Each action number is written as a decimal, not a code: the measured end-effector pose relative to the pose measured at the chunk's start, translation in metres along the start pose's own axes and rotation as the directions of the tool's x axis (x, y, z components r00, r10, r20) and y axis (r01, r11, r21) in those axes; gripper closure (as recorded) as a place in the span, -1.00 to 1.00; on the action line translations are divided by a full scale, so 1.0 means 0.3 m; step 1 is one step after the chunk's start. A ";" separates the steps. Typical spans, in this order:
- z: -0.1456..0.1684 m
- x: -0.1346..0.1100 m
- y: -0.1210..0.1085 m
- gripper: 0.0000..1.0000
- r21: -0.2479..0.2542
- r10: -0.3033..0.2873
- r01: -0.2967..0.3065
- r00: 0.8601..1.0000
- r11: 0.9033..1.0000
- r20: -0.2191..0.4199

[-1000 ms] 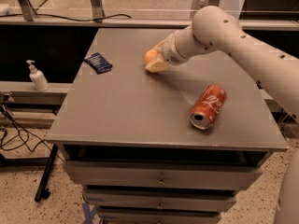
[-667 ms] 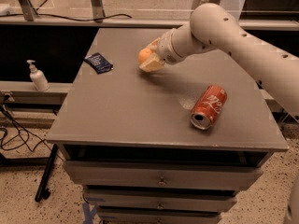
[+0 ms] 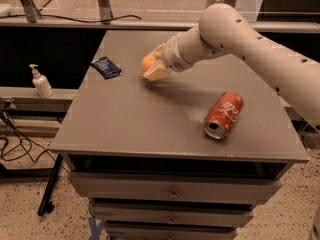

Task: Move orange near rxbar blueberry

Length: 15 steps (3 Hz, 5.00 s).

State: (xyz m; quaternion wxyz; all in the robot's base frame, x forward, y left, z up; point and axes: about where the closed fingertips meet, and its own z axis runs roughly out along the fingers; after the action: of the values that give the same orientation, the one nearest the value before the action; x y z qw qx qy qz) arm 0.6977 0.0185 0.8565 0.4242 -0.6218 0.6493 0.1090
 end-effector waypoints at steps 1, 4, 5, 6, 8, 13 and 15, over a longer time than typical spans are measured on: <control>0.083 0.006 0.057 1.00 -0.051 0.003 -0.003 1.000 0.999 -0.005; 0.094 -0.024 0.071 1.00 -0.073 0.003 -0.003 1.000 0.997 -0.003; 0.129 -0.126 0.173 1.00 -0.135 -0.012 0.021 0.998 0.991 0.064; 0.153 -0.218 0.277 1.00 -0.192 -0.003 0.029 0.991 0.981 0.132; 0.197 -0.328 0.295 1.00 -0.172 -0.062 0.097 0.977 0.980 0.202; 0.181 -0.218 0.040 1.00 0.017 0.158 -0.172 0.939 0.985 0.305; 0.249 -0.234 0.052 0.63 0.004 0.181 -0.190 0.941 0.982 0.287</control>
Offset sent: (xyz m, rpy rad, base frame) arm -0.0267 0.0701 -0.0685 -0.0161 0.1251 0.1184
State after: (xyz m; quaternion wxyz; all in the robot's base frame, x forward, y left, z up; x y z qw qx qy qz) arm 0.7052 0.1218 0.8527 0.5110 -0.5287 0.6387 0.2268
